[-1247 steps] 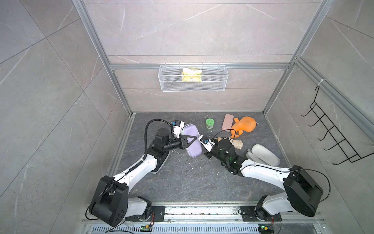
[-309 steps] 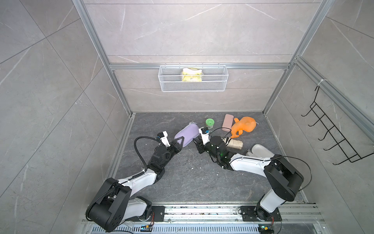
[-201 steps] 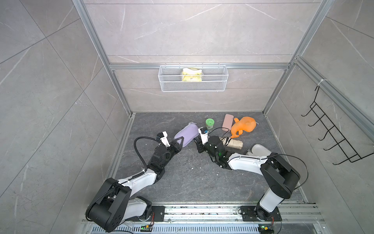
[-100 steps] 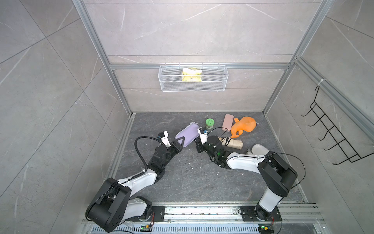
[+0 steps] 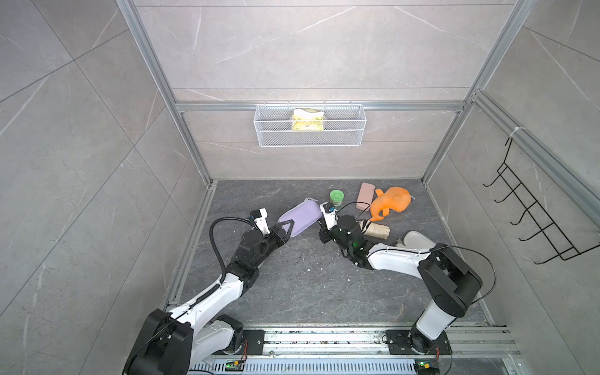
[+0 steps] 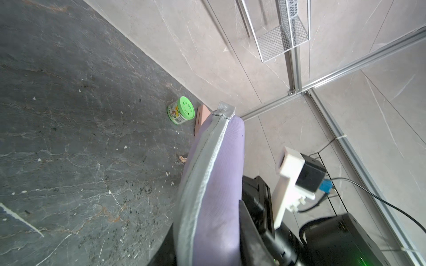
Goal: Put umbrellas into zippered umbrella sleeves
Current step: Zip the zipper on the umbrella sleeve.
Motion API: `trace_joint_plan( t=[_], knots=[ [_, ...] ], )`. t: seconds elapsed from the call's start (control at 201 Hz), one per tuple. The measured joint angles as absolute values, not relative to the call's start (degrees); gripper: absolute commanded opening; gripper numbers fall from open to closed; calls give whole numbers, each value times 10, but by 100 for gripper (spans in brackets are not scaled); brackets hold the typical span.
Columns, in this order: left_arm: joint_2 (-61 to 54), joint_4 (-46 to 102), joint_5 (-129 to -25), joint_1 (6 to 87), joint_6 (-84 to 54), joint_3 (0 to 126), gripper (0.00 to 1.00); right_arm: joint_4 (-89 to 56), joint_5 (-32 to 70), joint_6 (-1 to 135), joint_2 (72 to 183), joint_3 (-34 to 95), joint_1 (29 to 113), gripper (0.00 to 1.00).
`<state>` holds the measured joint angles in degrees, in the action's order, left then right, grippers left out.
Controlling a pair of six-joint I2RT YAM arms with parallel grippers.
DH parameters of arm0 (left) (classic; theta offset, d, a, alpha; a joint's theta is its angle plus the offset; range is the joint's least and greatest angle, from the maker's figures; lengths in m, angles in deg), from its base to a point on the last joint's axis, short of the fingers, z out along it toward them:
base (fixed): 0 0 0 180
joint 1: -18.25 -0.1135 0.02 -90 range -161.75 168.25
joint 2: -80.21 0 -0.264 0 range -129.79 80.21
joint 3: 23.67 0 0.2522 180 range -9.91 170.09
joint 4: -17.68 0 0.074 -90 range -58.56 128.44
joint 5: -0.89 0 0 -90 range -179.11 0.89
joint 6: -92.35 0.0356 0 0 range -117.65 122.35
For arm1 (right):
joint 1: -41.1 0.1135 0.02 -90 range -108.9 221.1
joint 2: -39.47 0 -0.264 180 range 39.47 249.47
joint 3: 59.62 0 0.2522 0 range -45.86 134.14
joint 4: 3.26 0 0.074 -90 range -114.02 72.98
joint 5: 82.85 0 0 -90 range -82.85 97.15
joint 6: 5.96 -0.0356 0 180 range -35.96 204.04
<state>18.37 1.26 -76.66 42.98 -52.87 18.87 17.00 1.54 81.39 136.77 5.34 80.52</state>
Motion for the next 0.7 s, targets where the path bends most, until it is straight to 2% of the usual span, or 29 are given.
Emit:
trace_joint_plan(
  t=[0.204,0.373,0.538,0.697],
  knots=[
    [200,99,-653,374,-496,223,0,151,102,870,1348,54,777,0],
    [185,226,-572,354,-412,281,0,83,142,974,1338,65,761,0],
    [161,296,-530,352,-337,323,0,12,159,1056,1331,97,748,0],
    [147,301,-508,350,-302,331,0,-64,171,1101,1331,146,741,0]
  ],
)
